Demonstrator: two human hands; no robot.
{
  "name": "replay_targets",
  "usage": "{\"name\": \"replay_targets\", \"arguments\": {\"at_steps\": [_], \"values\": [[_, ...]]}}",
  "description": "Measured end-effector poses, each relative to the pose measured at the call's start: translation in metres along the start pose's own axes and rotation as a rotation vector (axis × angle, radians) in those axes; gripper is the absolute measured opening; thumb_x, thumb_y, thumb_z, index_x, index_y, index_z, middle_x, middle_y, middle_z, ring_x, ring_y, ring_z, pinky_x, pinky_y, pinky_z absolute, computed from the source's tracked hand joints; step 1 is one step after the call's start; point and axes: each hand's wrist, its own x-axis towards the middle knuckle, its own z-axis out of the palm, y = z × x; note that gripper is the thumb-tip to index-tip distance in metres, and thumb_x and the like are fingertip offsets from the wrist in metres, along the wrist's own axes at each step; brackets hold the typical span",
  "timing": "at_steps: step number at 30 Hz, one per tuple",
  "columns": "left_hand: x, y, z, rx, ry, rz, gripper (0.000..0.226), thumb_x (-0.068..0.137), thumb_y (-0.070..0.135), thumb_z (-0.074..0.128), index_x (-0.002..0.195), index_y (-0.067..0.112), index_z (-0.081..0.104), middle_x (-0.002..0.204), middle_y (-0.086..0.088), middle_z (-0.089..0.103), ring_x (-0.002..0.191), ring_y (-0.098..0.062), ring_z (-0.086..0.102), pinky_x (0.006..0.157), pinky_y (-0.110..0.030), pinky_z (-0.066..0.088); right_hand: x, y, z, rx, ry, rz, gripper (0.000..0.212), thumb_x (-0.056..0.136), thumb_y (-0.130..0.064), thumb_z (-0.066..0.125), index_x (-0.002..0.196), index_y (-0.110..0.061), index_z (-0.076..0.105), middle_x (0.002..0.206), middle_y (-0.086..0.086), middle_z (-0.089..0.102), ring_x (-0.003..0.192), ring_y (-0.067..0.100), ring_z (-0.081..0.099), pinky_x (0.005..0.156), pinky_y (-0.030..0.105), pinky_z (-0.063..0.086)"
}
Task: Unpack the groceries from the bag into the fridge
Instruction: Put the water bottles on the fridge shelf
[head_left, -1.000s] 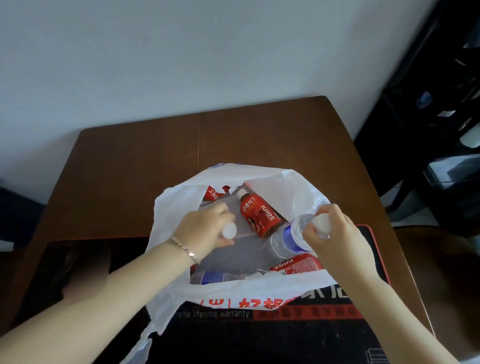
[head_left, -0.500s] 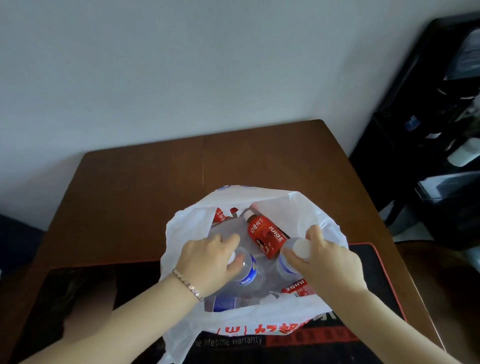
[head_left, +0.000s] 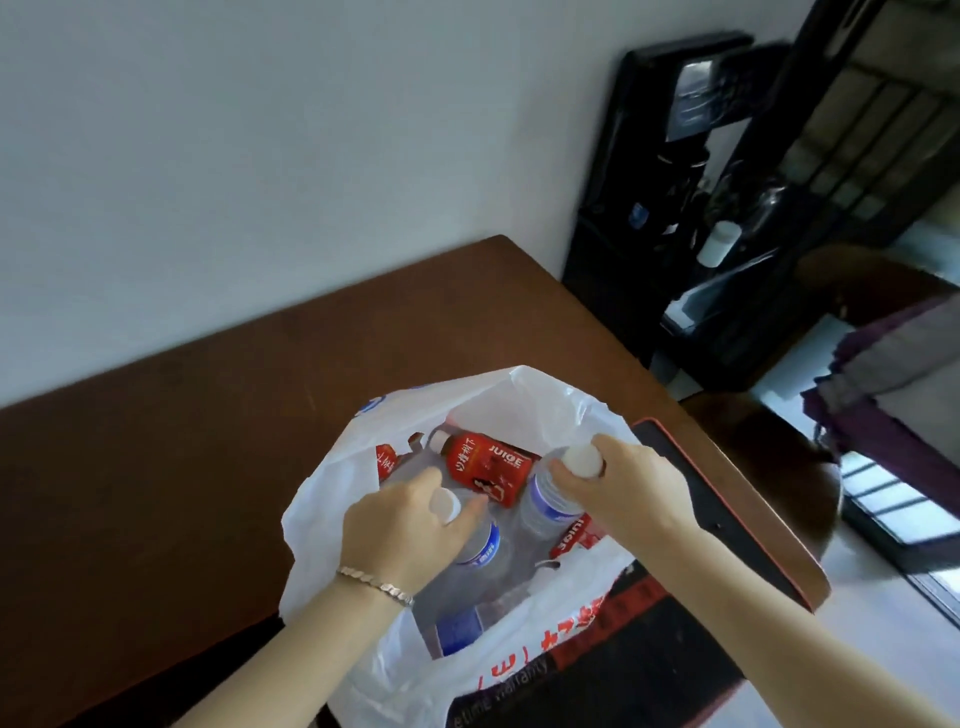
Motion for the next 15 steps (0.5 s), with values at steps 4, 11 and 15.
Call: {"name": "replay_targets", "arguments": {"at_steps": [4,11,15], "values": [[0.009,0.020,-0.010,0.019,0.186,0.268,0.036,0.071,0.048,0.068,0.054,0.021,0.051,0.051,0.004,0.062,0.036,-0.008,0.046,0.048,-0.002,0.025,-0.025,0.007,-0.038,0.006,0.188,-0.084,0.038,0.080,-0.064,0.049,0.066,-0.030,0.042,0.061,-0.012,0.049,0.059,0.007,0.053,0.053,0.014,0.036],[0.019,0.122,-0.072,0.013,0.428,0.562,0.035,0.072,0.043,0.044,0.055,0.021,0.023,0.046,0.006,0.023,0.039,-0.017,0.022,0.048,-0.010,0.005,-0.095,0.043,-0.142,0.180,0.476,-0.135,0.034,0.066,-0.060,0.052,0.053,-0.030,0.041,0.050,-0.014,0.044,0.049,0.001,0.046,0.047,0.013,0.029],[-0.004,0.206,-0.073,0.070,0.358,0.764,0.034,0.070,0.046,0.044,0.058,0.023,0.023,0.048,0.009,0.021,0.041,-0.012,0.020,0.049,-0.010,0.000,-0.141,0.113,-0.170,0.132,0.584,-0.034,0.049,0.062,-0.068,0.049,0.064,-0.020,0.058,0.058,-0.008,0.060,0.058,0.014,0.059,0.053,0.030,0.052]]}}
